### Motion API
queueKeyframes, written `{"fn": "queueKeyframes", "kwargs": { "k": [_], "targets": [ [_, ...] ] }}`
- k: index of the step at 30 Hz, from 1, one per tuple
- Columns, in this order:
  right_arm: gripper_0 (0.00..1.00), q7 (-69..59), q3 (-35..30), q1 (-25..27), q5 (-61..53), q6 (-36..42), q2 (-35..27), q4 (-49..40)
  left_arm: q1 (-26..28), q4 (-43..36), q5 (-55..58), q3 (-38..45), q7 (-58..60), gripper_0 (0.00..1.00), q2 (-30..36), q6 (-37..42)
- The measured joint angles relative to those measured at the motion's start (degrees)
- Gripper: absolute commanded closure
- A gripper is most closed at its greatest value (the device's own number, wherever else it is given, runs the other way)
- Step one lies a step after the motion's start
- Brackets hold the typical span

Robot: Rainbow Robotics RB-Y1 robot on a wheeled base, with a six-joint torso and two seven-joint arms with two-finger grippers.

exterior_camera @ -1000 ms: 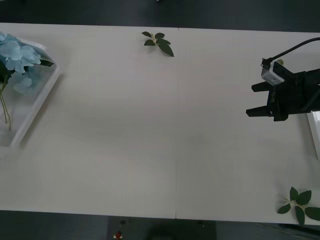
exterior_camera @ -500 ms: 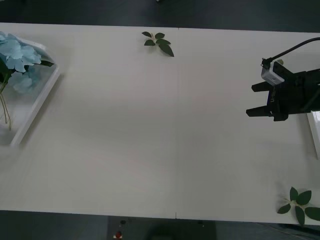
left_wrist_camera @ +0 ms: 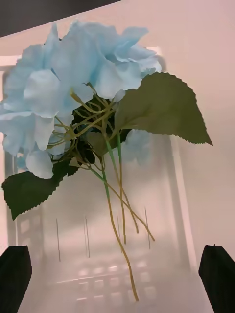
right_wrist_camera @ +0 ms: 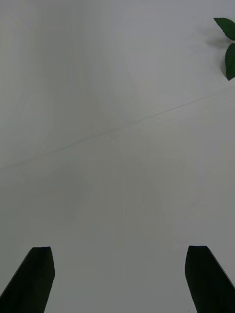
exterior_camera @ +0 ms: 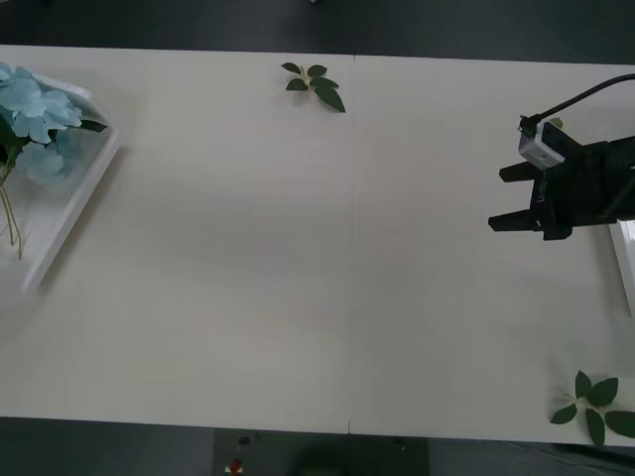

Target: Put the red flowers into the right box and the blue flowers into the left box

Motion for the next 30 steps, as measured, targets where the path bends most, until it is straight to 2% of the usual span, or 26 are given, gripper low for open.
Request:
{"fn": "queueKeyframes", "kwargs": {
  "k": [5,11,14,17,22,30],
  "targets": [
    [0.22,0.0,0.0,0.0,0.0,0.0,0.0,0.0,0.0,-6.1,-0.1,0.0,1.5,0.00,1.9,2.9],
    [0.22,0.0,0.0,0.0,0.0,0.0,0.0,0.0,0.1,-14.2,1.5,-0.1,16.4,0.00,1.9,4.3],
    [0.22,0.0,0.0,0.0,0.0,0.0,0.0,0.0,0.9,-18.7,3.4,-0.1,18.8,0.00,1.9,4.1],
    [0.22,0.0,0.0,0.0,0.0,0.0,0.0,0.0,3.3,-24.5,5.6,-0.1,20.7,0.00,1.9,2.4],
    [0.22,0.0,0.0,0.0,0.0,0.0,0.0,0.0,7.7,-35.3,8.2,-0.1,35.9,0.00,1.3,-1.7],
    [0.22,0.0,0.0,0.0,0.0,0.0,0.0,0.0,11.5,-49.5,9.1,-0.2,45.1,0.00,-2.7,-8.0]
  ]
}}
